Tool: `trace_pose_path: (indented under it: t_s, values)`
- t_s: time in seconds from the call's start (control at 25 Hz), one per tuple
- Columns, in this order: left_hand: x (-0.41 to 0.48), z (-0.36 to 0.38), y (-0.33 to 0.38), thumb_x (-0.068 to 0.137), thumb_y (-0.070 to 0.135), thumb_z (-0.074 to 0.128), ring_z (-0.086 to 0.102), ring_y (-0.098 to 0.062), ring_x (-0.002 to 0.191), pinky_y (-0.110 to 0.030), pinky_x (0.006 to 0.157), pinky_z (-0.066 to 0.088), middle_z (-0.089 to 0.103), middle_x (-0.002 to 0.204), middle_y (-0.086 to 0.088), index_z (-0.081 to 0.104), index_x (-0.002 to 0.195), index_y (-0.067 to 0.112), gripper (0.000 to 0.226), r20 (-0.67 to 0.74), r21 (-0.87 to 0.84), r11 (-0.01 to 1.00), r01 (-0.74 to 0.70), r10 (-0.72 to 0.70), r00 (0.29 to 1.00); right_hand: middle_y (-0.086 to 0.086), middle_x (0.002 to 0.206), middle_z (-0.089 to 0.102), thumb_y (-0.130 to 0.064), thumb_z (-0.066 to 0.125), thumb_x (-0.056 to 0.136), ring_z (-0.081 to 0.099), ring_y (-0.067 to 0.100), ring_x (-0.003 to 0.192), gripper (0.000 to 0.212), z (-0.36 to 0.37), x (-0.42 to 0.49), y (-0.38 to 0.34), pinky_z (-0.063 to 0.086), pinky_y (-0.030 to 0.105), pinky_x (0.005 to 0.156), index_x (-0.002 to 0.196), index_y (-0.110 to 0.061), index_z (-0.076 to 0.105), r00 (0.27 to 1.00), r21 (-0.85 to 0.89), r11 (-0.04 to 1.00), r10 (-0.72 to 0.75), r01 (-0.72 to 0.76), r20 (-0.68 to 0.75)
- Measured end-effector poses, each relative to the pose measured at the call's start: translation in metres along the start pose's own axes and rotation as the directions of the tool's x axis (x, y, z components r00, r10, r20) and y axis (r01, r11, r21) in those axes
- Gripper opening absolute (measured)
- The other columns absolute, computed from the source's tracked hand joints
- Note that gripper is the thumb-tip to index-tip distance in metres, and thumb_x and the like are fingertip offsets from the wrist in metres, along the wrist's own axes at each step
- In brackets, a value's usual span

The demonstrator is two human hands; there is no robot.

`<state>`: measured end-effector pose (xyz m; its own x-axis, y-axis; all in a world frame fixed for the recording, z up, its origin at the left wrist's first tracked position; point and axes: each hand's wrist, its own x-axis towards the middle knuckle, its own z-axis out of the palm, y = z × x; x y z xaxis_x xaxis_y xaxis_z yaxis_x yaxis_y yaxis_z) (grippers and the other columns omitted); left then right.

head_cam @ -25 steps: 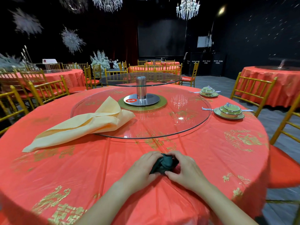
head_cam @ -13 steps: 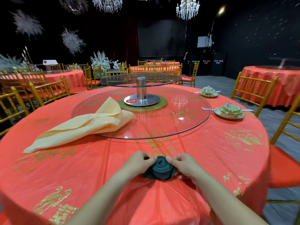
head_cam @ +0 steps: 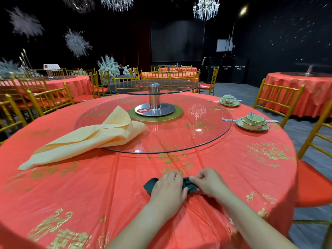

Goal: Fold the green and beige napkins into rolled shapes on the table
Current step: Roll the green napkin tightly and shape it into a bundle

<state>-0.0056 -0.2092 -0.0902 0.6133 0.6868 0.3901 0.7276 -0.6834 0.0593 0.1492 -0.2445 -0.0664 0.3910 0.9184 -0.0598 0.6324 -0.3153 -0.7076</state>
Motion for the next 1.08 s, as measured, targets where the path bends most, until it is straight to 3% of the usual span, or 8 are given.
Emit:
trace_pose_path:
  t_s: [0.16,0.4,0.6,0.72,0.8,0.88,0.96,1.08]
  values:
    - [0.002,0.011,0.000,0.054,0.045,0.080,0.060,-0.012,0.062,-0.021,0.047,0.047,0.057,0.071,0.009,0.062,0.079,0.022,0.039,-0.113,0.017,0.999,-0.044,0.046,0.993,-0.005,0.060,0.052,-0.040,0.062,0.085,0.051,0.021,0.067,0.037,-0.005,-0.008,0.013,0.032,0.029,0.057,0.060,-0.019,0.045,0.994,-0.248,0.969,-0.038,0.012,-0.100]
    - [0.003,0.012,0.002,0.053,0.047,0.077,0.057,-0.012,0.059,-0.020,0.046,0.045,0.056,0.069,0.009,0.060,0.073,0.024,0.035,-0.088,0.025,0.996,-0.083,0.085,0.992,0.008,0.072,0.061,-0.045,0.059,0.081,0.059,0.032,0.083,0.039,0.002,-0.003,0.001,0.045,0.036,0.065,0.071,-0.008,0.057,0.989,-0.325,0.941,-0.130,0.099,-0.075]
    - [0.001,0.011,0.003,0.049,0.043,0.083,0.057,-0.012,0.058,-0.019,0.048,0.045,0.056,0.067,0.008,0.062,0.072,0.023,0.037,-0.080,0.007,0.998,-0.064,0.065,0.995,-0.002,0.055,0.042,-0.041,0.062,0.084,0.046,0.028,0.070,0.046,0.005,0.001,0.001,0.032,0.032,0.058,0.053,-0.016,0.038,0.981,-0.304,0.948,-0.139,0.093,-0.134]
    - [0.002,0.008,0.004,0.058,0.043,0.071,0.057,-0.012,0.058,-0.019,0.047,0.044,0.055,0.067,0.009,0.061,0.071,0.024,0.026,-0.050,-0.022,0.998,-0.050,0.049,0.998,0.000,0.066,0.055,-0.045,0.060,0.084,0.056,0.031,0.080,0.042,0.007,-0.004,0.009,0.034,0.031,0.060,0.057,-0.018,0.041,0.977,-0.331,0.942,-0.122,0.058,-0.175]
    - [0.001,0.003,0.003,0.071,0.045,0.053,0.059,-0.014,0.067,-0.022,0.054,0.046,0.056,0.074,0.008,0.061,0.076,0.023,0.024,-0.038,-0.055,0.998,-0.003,0.001,0.999,0.001,0.075,0.061,-0.047,0.061,0.083,0.060,0.028,0.087,0.038,0.009,-0.008,0.009,0.036,0.030,0.061,0.062,-0.019,0.046,0.976,-0.333,0.941,-0.123,0.056,-0.182]
    - [0.005,-0.006,0.004,0.086,0.046,0.042,0.055,-0.019,0.099,-0.029,0.080,0.045,0.057,0.102,0.004,0.058,0.105,0.021,0.035,0.041,-0.062,0.995,0.079,-0.077,0.996,-0.006,0.065,0.057,-0.047,0.067,0.078,0.059,0.022,0.077,0.037,0.005,-0.007,0.006,0.036,0.029,0.059,0.060,-0.020,0.049,0.983,-0.216,0.975,-0.088,0.052,-0.162]
    - [0.008,-0.014,0.003,0.092,0.053,0.036,0.037,-0.020,0.128,-0.034,0.103,0.030,0.045,0.135,0.003,0.040,0.135,0.022,0.053,0.171,-0.145,0.984,0.108,-0.083,0.982,-0.009,0.057,0.053,-0.045,0.071,0.076,0.055,0.018,0.068,0.037,-0.004,-0.006,0.003,0.035,0.028,0.057,0.057,-0.021,0.051,0.986,-0.113,0.993,-0.057,0.039,-0.159]
    - [0.011,-0.025,0.001,0.097,0.048,0.028,0.018,-0.012,0.142,-0.034,0.117,0.012,0.025,0.154,0.003,0.024,0.147,0.023,0.056,0.202,-0.322,0.937,0.136,-0.072,0.977,-0.009,0.055,0.053,-0.042,0.070,0.078,0.052,0.016,0.064,0.034,-0.012,-0.008,-0.001,0.034,0.027,0.058,0.057,-0.020,0.054,0.983,-0.049,0.998,-0.050,0.042,-0.174]
